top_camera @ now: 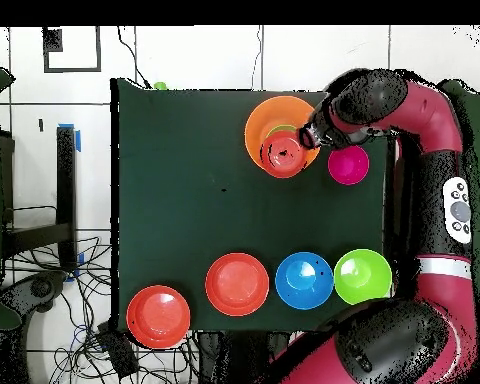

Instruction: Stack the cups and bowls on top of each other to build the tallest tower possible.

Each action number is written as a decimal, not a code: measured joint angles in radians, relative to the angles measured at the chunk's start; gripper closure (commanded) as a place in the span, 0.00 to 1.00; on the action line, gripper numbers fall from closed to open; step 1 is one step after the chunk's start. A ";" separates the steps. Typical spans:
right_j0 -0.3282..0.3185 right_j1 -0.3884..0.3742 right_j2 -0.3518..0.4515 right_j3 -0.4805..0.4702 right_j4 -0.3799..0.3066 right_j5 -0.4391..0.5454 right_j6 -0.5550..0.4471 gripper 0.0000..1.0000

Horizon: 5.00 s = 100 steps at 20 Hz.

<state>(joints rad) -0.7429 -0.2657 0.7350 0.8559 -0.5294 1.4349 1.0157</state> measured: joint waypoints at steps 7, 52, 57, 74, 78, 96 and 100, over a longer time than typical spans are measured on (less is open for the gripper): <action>0.002 0.005 0.000 0.007 0.001 -0.016 0.000 1.00; 0.015 0.042 0.000 -0.106 0.001 -0.016 0.000 0.00; 0.011 0.019 -0.001 -0.089 0.005 -0.015 0.000 0.00; 0.060 -0.227 -0.021 -0.070 0.095 0.072 0.007 0.00; 0.058 -0.308 -0.053 0.031 0.124 -0.002 0.030 0.00; 0.228 -0.701 -0.353 0.753 0.186 -0.602 0.508 0.00; 0.299 -0.706 -0.397 0.804 0.187 -0.636 0.633 0.00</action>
<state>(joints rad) -0.4438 -0.9713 0.3376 1.6601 -0.3427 0.7985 1.6487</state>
